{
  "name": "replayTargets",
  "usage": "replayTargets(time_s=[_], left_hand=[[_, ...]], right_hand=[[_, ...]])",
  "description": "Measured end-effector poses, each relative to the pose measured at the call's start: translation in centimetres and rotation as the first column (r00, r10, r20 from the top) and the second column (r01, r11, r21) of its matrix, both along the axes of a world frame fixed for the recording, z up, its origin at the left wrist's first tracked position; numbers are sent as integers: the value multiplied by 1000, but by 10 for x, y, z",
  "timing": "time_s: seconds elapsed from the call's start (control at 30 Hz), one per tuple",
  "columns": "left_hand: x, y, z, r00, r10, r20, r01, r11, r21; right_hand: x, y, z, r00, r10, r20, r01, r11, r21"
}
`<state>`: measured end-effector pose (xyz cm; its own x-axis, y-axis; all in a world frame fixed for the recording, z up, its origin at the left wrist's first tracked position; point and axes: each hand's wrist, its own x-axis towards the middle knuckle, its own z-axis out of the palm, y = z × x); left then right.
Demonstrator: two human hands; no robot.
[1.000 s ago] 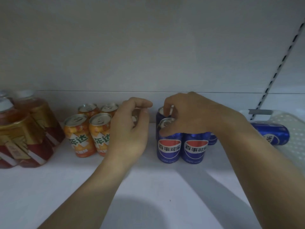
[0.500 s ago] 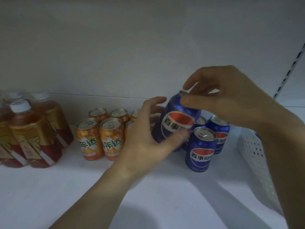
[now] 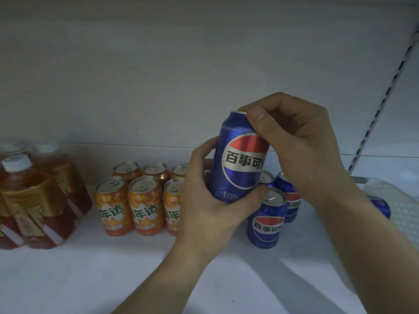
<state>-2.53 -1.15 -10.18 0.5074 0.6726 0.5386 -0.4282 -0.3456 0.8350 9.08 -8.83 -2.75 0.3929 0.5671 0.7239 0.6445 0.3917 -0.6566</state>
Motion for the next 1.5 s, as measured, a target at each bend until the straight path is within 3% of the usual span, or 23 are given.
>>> replayTargets(time_s=[0.2,0.5,0.63,0.93,1.03,1.17,1.27,1.37,1.43,1.5], left_hand=[[10,-8,1,984,-170,58,175,978,-110],[7,-11,0,999,-9,54,11,999,-40],[7,-8,-4,997,-9,70,11,1000,-27],[4,-12,-1,920,-380,92,390,878,-277],[5,-25,0,954,-285,99,301,921,-248],[7,-32,-6,996,55,74,-52,998,-46],[7,-31,-6,991,108,84,-108,994,-14],[7,-27,-2,979,-121,164,149,974,-172],[5,-24,1,898,-357,258,430,834,-345],[4,-20,1,837,-470,281,547,733,-404]], right_hand=[[1,2,1,966,87,-242,-83,996,26],[1,8,-5,959,140,-247,-146,989,-8],[1,8,-5,936,147,-320,-165,986,-32],[0,2,-1,827,207,-523,-211,976,53],[0,0,2,785,243,-570,-232,968,93],[2,6,0,773,244,-585,-235,967,93],[1,6,1,786,232,-573,-230,970,77],[3,3,1,794,228,-564,-242,969,51],[5,3,1,780,240,-578,-263,964,45],[9,2,1,772,254,-582,-264,962,69]])
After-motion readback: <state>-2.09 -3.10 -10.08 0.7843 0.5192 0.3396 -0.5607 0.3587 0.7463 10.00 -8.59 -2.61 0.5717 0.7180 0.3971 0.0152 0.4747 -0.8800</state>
